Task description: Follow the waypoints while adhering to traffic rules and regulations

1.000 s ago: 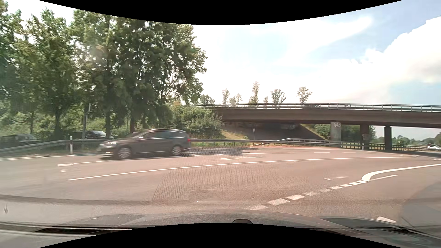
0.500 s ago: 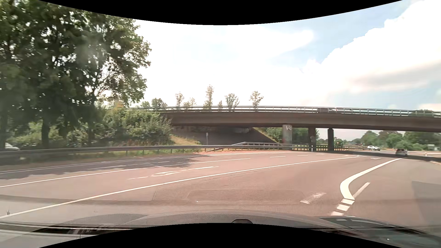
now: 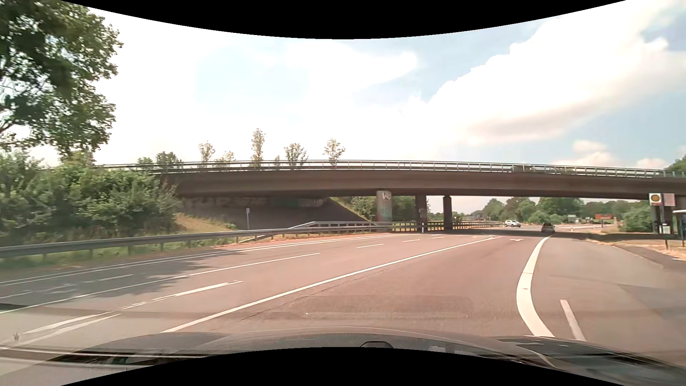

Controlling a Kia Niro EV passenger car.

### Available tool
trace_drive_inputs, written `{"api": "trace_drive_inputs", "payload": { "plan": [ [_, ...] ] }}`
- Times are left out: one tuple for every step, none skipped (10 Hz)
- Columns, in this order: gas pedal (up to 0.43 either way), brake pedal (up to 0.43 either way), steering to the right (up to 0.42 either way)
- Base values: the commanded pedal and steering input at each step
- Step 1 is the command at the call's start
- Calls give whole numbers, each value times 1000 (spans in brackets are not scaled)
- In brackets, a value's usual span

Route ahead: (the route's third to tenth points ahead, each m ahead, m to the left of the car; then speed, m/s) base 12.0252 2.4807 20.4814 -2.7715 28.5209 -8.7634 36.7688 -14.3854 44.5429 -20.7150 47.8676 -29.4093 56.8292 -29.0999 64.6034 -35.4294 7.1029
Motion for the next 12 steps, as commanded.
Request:
{"api": "trace_drive_inputs", "payload": {
  "plan": [
    [268, 0, 240],
    [268, 0, 231],
    [268, 0, 219],
    [268, 0, 201],
    [268, 0, 185],
    [268, 0, 171],
    [268, 0, 160],
    [268, 0, 153],
    [268, 0, 151],
    [280, 0, 149],
    [287, 0, 139],
    [287, 0, 126]
  ]
}}
